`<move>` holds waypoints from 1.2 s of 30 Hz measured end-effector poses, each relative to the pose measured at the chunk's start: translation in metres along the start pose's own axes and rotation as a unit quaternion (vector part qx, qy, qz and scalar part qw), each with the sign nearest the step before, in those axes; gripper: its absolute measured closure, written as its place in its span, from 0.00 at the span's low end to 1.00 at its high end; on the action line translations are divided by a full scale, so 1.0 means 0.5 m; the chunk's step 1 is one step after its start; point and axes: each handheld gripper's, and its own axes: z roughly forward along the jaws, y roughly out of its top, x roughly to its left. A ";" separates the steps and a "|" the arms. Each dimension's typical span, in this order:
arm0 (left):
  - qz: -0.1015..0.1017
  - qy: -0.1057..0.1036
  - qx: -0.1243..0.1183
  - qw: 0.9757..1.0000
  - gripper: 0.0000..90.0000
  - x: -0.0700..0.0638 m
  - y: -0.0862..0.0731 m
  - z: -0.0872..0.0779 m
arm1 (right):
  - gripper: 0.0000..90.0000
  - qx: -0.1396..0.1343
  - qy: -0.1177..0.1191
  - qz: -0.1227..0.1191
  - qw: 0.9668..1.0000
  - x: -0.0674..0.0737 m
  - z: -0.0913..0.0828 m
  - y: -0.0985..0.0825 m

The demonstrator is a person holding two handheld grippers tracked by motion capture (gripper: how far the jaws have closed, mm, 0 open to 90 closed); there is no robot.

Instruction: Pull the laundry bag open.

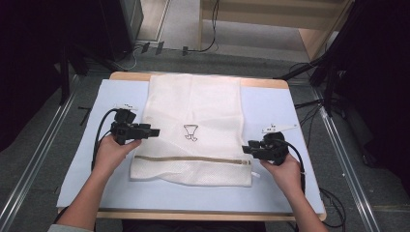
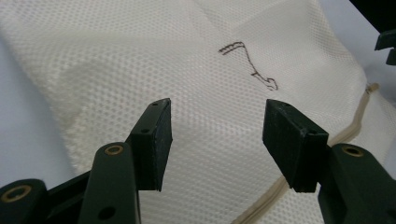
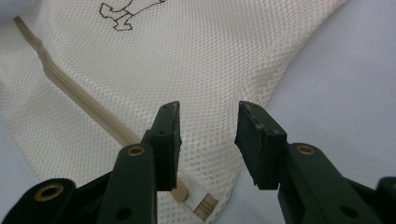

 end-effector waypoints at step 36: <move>0.056 -0.036 0.007 0.998 0.46 -0.086 0.013 0.053 | 1.00 0.047 0.008 0.031 0.998 -0.004 0.023 -0.050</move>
